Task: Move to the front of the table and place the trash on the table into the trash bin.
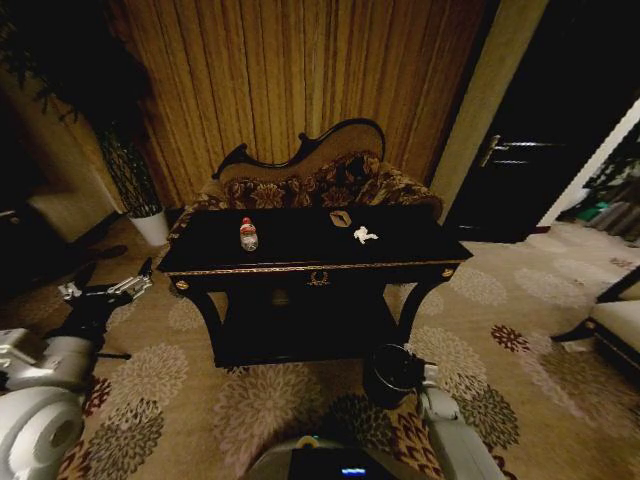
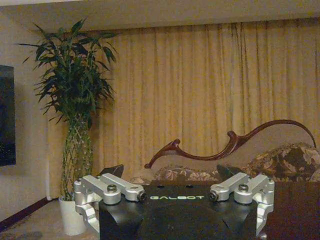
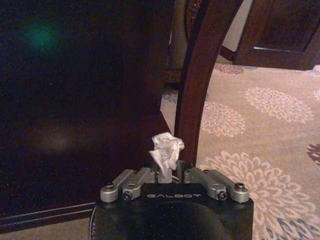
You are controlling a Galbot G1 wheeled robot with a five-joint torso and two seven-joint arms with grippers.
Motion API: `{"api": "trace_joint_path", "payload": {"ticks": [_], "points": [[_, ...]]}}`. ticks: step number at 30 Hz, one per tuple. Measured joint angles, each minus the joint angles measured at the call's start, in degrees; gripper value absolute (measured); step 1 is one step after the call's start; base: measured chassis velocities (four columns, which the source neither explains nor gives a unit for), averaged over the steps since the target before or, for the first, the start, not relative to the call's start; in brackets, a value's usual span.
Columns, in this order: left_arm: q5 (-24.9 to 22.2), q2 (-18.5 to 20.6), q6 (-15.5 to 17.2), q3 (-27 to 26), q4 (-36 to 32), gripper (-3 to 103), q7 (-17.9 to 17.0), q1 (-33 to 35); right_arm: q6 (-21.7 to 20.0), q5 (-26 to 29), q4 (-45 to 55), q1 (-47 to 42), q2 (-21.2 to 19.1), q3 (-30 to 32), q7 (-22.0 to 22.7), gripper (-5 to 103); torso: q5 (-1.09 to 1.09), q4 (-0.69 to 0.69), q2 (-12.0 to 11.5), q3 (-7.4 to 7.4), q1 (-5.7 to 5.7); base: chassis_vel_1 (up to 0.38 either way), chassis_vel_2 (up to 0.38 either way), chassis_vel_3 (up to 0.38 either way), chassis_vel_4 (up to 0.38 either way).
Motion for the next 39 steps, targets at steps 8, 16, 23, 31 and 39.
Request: {"api": "trace_joint_path", "payload": {"ticks": [8, 16, 23, 31, 39], "points": [[0.9, -0.1, -0.1, 0.9, 0.0, 100, 0.3, -0.3, 1.5, 0.3, 0.4, -0.5, -0.5, 0.2, 0.1, 55, 0.0, 0.0, 0.0, 0.0, 0.0, 0.0, 0.0, 0.0, 0.0], [0.9, 0.0, -0.1, 0.8, 0.0, 100, 0.3, -0.3, 1.8, 0.5, 0.5, -0.8, -0.7, 0.7, 0.1, 83, 0.0, 0.0, 0.0, 0.0, -0.01, 0.0, 0.0, 0.0, 0.0], [0.9, 0.0, -0.1, 0.8, 0.0, 100, 0.5, -0.2, 1.8, 0.7, 0.9, -1.3, -0.7, 0.7, 0.1, 100, 0.01, 0.0, 0.0, 0.0, -0.01, 0.0, 0.0, 0.0, 0.0], [0.9, 0.0, -0.2, 0.8, 0.0, 100, 0.5, -0.2, 1.7, 1.1, 2.7, -1.4, -0.5, 1.1, 0.4, 100, 0.01, 0.0, 0.0, 0.0, -0.01, 0.0, 0.0, 0.0, 0.0], [0.9, -0.2, -0.3, 0.8, 0.0, 100, 0.5, -0.2, -1.2, 8.6, 19.4, -4.0, -3.0, 1.8, 0.4, 100, -0.01, 0.01, 0.0, 0.0, 0.0, 0.0, 0.0, 0.0, 0.0]]}}
